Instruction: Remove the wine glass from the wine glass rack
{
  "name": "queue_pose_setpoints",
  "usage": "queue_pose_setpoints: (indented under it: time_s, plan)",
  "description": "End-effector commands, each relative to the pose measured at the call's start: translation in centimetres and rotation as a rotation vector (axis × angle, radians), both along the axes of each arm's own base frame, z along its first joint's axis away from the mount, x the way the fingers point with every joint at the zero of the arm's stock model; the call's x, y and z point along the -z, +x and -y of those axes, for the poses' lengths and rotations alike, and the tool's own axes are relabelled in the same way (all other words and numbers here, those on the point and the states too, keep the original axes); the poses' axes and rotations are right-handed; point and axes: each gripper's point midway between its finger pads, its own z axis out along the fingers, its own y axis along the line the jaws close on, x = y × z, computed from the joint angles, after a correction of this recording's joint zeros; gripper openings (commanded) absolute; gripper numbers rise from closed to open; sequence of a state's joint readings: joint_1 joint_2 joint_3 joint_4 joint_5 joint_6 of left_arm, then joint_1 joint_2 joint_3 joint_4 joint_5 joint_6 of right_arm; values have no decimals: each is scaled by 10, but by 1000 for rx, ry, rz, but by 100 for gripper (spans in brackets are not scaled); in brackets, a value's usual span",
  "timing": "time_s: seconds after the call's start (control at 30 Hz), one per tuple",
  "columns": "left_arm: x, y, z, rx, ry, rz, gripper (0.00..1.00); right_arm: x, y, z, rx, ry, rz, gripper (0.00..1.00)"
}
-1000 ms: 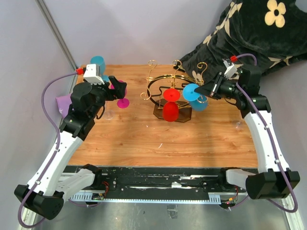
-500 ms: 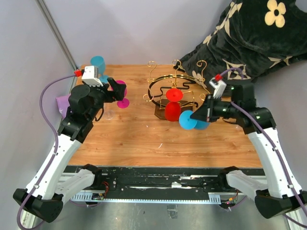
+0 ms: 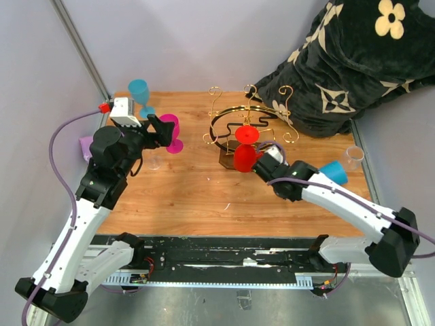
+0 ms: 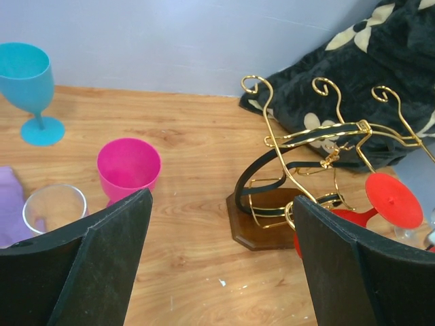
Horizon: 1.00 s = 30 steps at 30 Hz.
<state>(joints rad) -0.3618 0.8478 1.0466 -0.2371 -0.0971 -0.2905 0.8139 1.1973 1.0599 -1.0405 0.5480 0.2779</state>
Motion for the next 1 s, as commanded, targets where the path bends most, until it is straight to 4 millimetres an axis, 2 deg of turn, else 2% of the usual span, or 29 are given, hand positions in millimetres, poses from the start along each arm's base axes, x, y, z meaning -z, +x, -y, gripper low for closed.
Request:
queue_pose_setpoints:
  time_s: [0.0, 0.1, 0.33, 0.4, 0.53, 0.67, 0.77, 0.87, 0.97]
  plan:
    - [-8, -7, -8, -18, 40, 32, 90, -19, 34, 12, -19, -256, 257, 1]
    - [-14, -12, -13, -27, 54, 57, 91, -19, 43, -3, -115, -368, 351, 1]
    - [-14, -18, -18, -40, 73, 84, 93, -3, 37, -26, -241, -488, 450, 1]
    - [-12, -18, -17, -35, 75, 79, 93, -2, 36, -31, -252, -512, 466, 1]
    - [-11, -19, -17, -32, 75, 81, 93, 14, 35, -41, -267, -586, 458, 1]
    - [-14, -19, -14, -16, 68, 92, 93, 34, 34, -50, -282, -773, 472, 1]
    - [-14, -21, -15, -20, 72, 94, 93, 43, 26, -49, -189, -746, 523, 1]
    - [-13, -22, -15, -16, 64, 100, 94, 40, 23, -62, -237, -850, 573, 1]
    - [-11, -24, -11, 4, 57, 97, 94, 54, 23, -73, -282, -927, 537, 1]
